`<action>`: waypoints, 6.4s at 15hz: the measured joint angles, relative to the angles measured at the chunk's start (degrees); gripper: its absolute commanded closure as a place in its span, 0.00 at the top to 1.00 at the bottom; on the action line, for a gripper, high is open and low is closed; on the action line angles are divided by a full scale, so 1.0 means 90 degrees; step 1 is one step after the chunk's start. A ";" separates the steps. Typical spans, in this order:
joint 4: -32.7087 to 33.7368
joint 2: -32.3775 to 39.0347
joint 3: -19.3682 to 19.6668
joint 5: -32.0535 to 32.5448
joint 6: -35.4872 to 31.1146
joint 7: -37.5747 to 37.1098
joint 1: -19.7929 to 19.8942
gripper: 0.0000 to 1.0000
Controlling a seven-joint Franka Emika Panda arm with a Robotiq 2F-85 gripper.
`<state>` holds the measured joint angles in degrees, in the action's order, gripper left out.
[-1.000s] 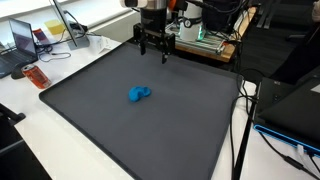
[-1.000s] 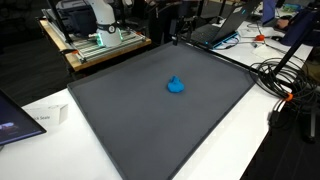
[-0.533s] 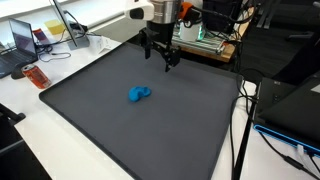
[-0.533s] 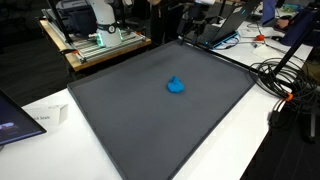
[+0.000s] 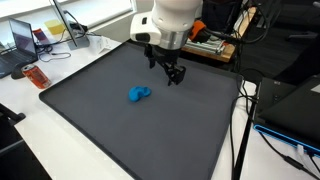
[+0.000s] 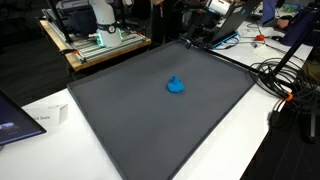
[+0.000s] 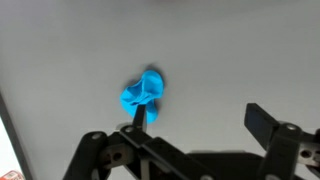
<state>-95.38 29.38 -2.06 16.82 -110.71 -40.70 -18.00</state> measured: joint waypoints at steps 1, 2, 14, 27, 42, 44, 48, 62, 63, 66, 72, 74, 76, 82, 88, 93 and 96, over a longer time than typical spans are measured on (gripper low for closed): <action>0.0184 0.0158 0.0022 0.0018 0.0083 -0.0113 -0.0039 1.00; 0.0369 0.0318 0.0049 0.0024 0.0166 -0.0227 -0.0077 1.00; 0.2309 0.1954 0.0457 0.0035 0.1160 -0.1315 -0.0399 1.00; 0.3661 0.2906 0.0552 -0.0118 0.1597 0.0464 0.0116 1.00; 0.5170 0.3726 0.0273 -0.1502 0.2901 0.3367 0.1363 1.00; 0.5309 0.3820 0.0173 -0.1685 0.2901 0.3622 0.1571 1.00; 0.5435 0.3931 -0.0053 -0.2078 0.2784 0.4060 0.2037 1.00; 0.4504 0.3649 -0.0566 -0.2434 0.0749 0.6697 0.2984 1.00; 0.4299 0.3538 -0.0579 -0.2434 0.0697 0.6922 0.3028 1.00; 0.3567 0.3081 -0.0586 -0.2430 0.0604 0.7526 0.3154 1.00; 0.1990 0.2020 -0.0585 -0.2435 0.0275 0.8204 0.3363 1.00; 0.1414 0.1685 -0.0585 -0.2498 -0.0066 0.8295 0.3422 1.00; 0.0806 0.1360 -0.0585 -0.2704 -0.0565 0.8368 0.3496 1.00; -0.0676 0.0619 -0.0593 -0.3538 -0.1832 0.8718 0.3727 1.00; -0.1827 -0.0014 -0.0637 -0.4519 -0.2701 0.9456 0.3971 1.00; -0.2679 -0.0576 -0.0672 -0.5395 -0.3210 1.0194 0.4048 1.00; -0.3242 -0.1025 -0.0715 -0.6077 -0.3601 1.0651 0.4038 1.00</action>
<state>-124.56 20.15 -8.50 -37.87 -143.12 55.16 18.34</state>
